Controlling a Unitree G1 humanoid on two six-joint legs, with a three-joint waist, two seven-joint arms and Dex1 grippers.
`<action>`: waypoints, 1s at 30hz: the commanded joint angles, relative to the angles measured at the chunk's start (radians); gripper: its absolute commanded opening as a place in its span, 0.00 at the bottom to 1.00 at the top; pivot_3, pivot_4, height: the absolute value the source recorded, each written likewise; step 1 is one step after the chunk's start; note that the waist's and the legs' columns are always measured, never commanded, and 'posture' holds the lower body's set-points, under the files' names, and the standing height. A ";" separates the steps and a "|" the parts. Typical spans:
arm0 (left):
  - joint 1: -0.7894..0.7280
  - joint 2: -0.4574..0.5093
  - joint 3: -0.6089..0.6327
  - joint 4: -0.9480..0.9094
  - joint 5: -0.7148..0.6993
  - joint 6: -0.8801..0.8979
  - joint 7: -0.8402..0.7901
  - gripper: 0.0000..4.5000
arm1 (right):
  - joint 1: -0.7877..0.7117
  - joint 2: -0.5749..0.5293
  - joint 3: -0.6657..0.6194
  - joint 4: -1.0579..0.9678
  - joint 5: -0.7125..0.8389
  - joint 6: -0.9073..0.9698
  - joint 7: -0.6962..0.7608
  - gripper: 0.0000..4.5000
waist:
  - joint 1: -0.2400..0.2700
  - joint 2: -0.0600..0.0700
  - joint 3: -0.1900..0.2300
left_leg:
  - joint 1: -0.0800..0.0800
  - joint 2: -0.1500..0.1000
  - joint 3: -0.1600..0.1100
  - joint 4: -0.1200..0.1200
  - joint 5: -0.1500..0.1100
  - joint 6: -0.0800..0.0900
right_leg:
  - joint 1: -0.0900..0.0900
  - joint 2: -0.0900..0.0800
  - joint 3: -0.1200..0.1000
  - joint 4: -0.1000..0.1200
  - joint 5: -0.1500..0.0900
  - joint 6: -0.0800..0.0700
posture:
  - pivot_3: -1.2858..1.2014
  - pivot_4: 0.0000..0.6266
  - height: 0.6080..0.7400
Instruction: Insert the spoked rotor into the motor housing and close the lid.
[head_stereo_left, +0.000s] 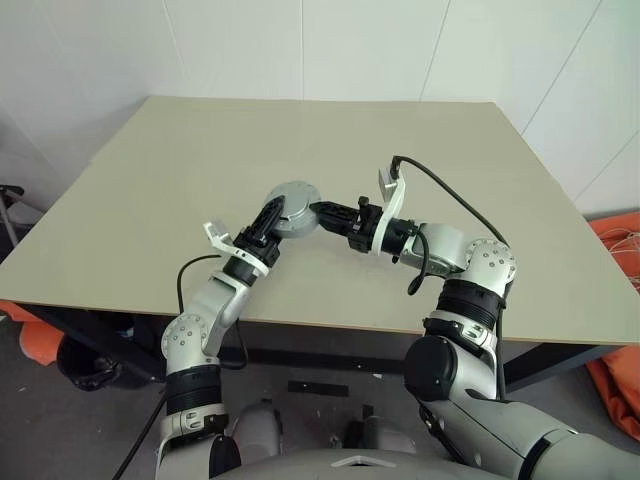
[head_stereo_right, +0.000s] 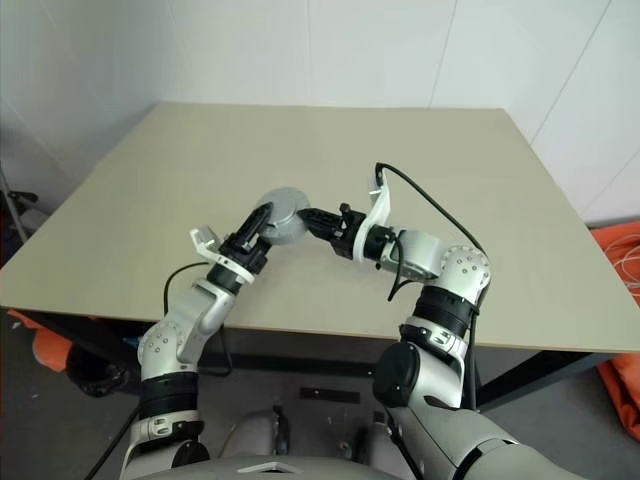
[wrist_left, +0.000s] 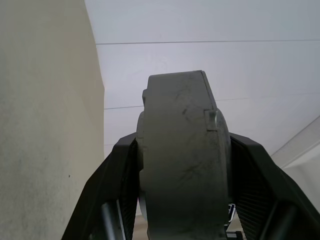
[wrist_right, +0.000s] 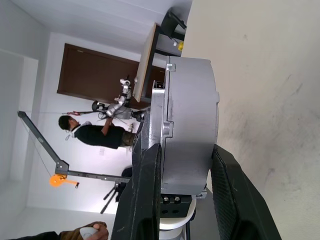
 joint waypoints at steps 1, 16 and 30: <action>0.000 0.001 -0.015 -0.021 -0.011 0.013 0.004 0.48 | -0.021 0.009 0.013 -0.049 0.079 -0.008 0.009 0.27 | 0.000 0.000 0.000 | 0.000 0.000 0.000 0.000 0.000 0.000 | 0.000 0.000 0.000 0.000 0.000 0.000 | 0.52 0.00 1.00; 0.005 -0.006 0.000 -0.022 -0.007 -0.014 -0.013 0.47 | 0.075 -0.067 0.070 0.018 -0.108 -0.219 -0.126 1.00 | 0.001 0.000 0.000 | -0.001 0.000 0.000 0.002 0.000 0.000 | 0.001 0.000 0.000 0.000 0.001 0.002 | 0.52 0.00 1.00; -0.001 -0.009 0.067 -0.062 0.179 -0.269 -0.016 0.47 | 0.091 -0.095 0.103 0.021 -0.132 -0.249 -0.089 1.00 | -0.002 0.000 0.000 | 0.000 0.000 0.000 0.002 0.000 0.000 | 0.001 0.000 0.000 0.000 0.001 0.002 | 0.52 0.00 1.00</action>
